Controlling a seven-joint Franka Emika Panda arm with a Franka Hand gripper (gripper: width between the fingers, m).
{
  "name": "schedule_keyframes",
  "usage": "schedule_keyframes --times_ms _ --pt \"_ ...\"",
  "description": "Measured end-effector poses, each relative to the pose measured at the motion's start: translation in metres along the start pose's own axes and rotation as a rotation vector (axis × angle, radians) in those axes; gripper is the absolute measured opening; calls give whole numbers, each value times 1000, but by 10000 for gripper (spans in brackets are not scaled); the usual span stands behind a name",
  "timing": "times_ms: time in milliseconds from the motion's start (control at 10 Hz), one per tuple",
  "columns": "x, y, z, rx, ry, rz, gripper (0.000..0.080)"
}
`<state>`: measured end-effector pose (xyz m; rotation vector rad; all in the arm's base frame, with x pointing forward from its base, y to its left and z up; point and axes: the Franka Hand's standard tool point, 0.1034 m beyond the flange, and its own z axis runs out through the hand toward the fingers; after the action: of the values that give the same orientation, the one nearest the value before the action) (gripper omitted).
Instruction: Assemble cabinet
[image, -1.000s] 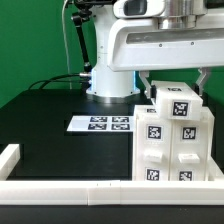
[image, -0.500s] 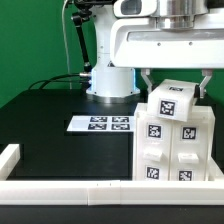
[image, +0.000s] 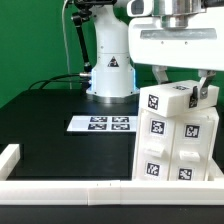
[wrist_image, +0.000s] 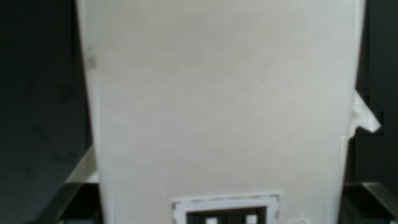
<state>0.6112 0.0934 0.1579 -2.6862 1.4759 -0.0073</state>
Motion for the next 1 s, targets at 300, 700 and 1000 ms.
schedule_keyframes --times_ms 300,700,1000 --pt "0 -2 -1 10 0 165 557" --pt "1 -5 -1 24 -5 371 557" --pt "6 -1 0 48 -9 698 557"
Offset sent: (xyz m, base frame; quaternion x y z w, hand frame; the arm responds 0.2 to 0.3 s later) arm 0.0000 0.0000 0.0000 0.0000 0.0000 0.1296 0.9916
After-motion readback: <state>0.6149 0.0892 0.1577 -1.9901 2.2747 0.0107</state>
